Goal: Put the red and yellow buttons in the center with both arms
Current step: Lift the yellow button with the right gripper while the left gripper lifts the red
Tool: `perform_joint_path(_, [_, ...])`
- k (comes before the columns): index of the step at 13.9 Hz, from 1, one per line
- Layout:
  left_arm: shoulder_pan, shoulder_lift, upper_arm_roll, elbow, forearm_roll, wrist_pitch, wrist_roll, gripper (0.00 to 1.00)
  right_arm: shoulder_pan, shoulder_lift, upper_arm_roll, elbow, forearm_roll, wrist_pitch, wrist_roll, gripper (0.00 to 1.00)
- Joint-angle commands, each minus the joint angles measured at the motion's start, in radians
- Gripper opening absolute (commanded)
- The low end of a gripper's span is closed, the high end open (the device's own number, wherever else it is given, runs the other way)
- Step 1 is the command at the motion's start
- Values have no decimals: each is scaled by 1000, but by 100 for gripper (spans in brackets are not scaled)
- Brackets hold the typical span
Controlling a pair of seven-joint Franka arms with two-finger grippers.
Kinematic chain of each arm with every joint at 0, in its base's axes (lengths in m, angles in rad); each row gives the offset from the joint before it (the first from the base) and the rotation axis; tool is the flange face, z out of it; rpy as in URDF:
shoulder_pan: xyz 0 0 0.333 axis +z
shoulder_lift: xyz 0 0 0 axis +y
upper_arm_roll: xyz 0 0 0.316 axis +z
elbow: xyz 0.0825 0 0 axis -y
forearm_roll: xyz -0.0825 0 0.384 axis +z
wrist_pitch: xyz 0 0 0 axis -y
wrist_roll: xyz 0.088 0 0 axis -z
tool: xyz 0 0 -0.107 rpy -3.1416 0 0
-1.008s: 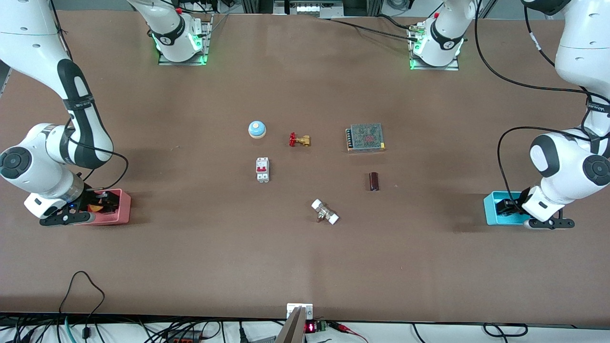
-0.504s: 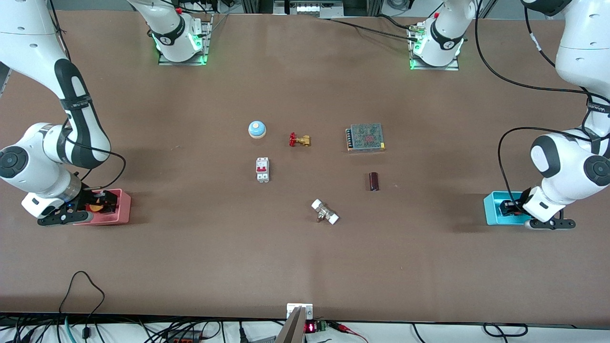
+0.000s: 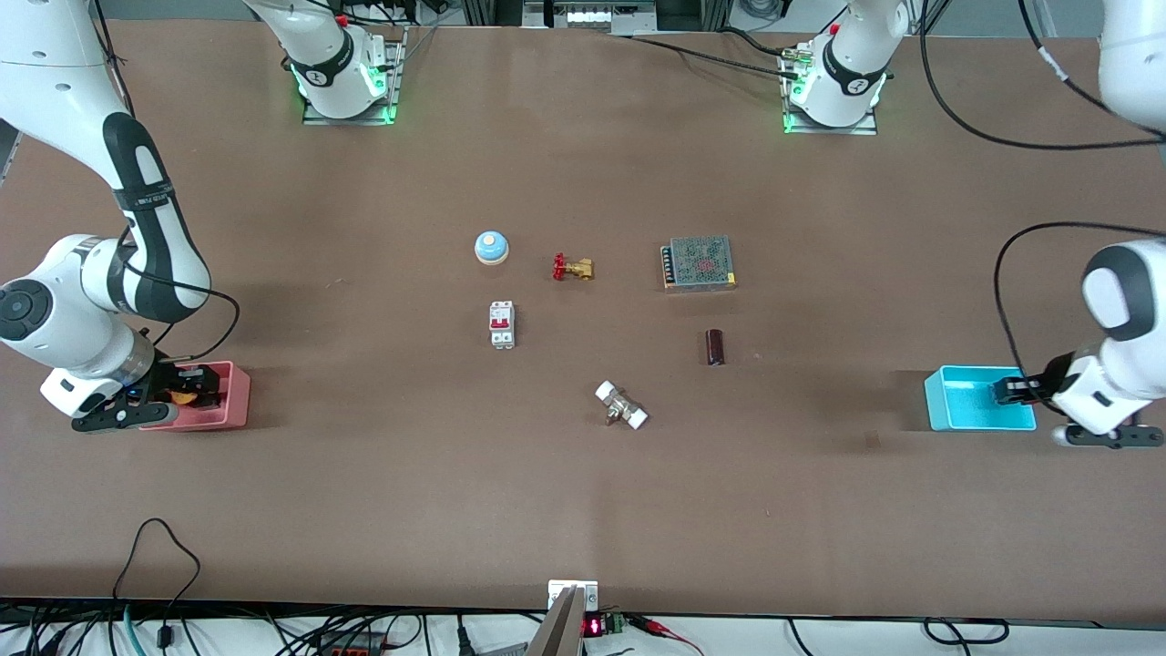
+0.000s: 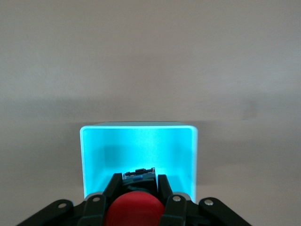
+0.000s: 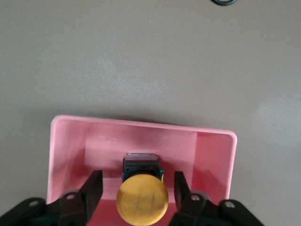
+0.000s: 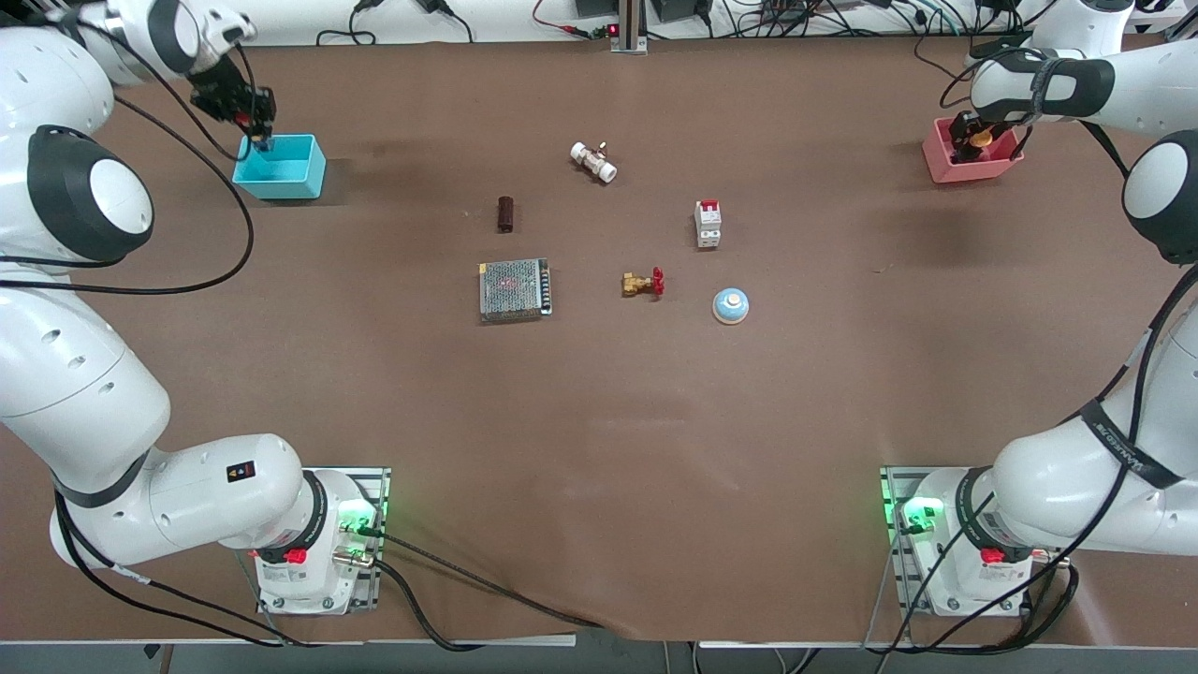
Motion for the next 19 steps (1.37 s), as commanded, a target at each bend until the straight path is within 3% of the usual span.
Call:
perform_joint_path(1, [-105, -66, 4, -14, 2, -54, -35, 22, -20, -6, 19, -11, 2, 9, -32, 57])
perform_joint_path(6, [-287, -122, 4, -184, 3, -19, -288, 19, -20, -4, 19, -11, 2, 9, -62, 32])
perform_joint_path(8, [-336, -155, 4, -354, 3, 178, -343, 19, -20, -4, 19, -9, 2, 9, -68, 24])
perform_joint_path(11, [-371, -174, 6, -581, 3, 522, -373, 19, -23, -30, 19, -8, 0, -9, -110, 24])
perform_joint_path(16, [-374, -165, 6, -623, 3, 558, -374, 19, -19, -218, 102, 7, 10, -303, -79, 24])
perform_joint_path(19, [-373, -148, 6, -623, 3, 558, -376, 21, -4, -282, 212, 4, 13, -408, 148, 24])
